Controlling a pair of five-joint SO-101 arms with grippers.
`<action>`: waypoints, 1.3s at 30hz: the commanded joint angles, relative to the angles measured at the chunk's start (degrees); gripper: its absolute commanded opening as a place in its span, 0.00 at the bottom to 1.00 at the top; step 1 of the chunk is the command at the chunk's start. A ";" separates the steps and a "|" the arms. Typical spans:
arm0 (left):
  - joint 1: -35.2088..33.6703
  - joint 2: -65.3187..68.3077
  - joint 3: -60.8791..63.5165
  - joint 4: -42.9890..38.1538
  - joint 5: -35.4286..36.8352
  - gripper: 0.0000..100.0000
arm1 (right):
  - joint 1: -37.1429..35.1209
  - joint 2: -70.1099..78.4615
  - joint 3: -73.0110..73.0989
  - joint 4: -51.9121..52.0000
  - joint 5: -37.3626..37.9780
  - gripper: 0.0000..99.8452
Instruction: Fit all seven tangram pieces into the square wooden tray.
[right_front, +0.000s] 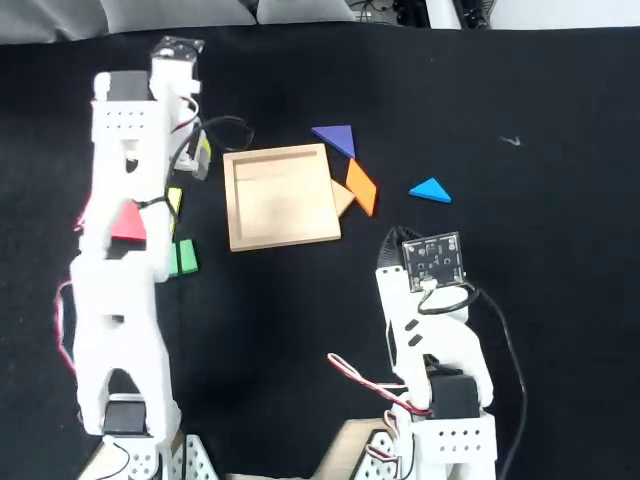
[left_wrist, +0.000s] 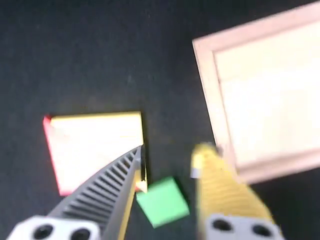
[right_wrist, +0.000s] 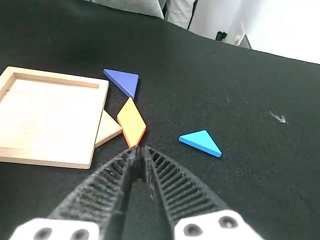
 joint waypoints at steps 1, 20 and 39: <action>-0.84 -19.96 12.09 0.26 3.96 0.25 | 0.62 -4.44 -0.13 0.26 -0.09 0.02; -5.49 -29.54 59.56 -38.15 21.36 0.23 | 0.62 -4.09 -0.13 0.26 -0.09 0.02; -8.04 -29.54 63.25 -42.46 27.96 0.29 | 0.62 -4.09 -0.13 0.26 -0.09 0.02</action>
